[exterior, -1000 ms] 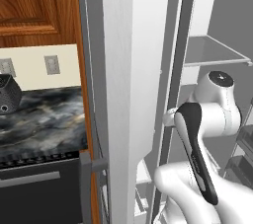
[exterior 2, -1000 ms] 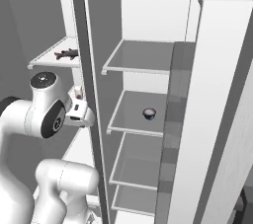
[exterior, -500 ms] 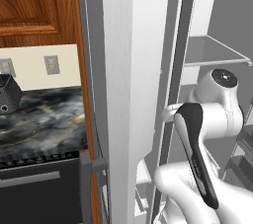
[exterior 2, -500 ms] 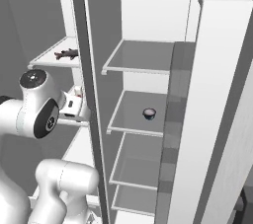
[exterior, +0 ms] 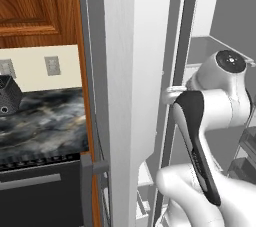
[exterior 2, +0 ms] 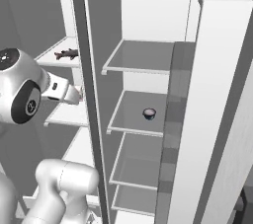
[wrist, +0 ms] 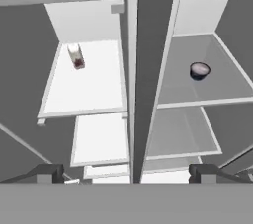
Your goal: Pick up the frozen fish from the freezer, place it on any shelf in the fridge, and close the fridge and freezer doors when done.
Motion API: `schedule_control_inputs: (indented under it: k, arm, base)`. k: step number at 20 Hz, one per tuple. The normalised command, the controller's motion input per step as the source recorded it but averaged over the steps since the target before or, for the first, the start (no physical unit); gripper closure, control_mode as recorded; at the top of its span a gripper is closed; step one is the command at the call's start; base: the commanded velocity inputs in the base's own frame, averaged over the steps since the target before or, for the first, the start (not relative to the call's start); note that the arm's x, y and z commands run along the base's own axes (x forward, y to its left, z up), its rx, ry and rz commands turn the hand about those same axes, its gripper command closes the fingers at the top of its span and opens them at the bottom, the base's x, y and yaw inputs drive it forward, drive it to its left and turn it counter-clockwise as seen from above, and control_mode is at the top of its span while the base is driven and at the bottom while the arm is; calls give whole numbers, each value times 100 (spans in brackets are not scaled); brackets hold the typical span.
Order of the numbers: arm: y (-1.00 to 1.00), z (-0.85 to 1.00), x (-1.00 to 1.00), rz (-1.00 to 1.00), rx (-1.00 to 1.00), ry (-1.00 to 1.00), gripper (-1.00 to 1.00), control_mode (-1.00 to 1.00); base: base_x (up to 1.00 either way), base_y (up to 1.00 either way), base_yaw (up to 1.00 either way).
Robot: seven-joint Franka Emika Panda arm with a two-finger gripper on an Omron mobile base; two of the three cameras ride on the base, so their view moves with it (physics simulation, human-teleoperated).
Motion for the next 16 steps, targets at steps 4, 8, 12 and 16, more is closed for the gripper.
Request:
schedule_control_inputs:
  k: [4, 8, 12, 16]
  arm:
    - [0, 72, -7, -10, 12, 0, -100, -100]
    - [0, 46, -4, -15, 22, 0, -100, -100]
    - [0, 7, -10, -16, 24, -2, -100, -100]
    - [10, -8, 1, -4, 8, -9, -100, -100]
  base:
    - [0, 0, 0]
    - [0, 0, 0]
    - [0, 0, 0]
    - [0, 0, 0]
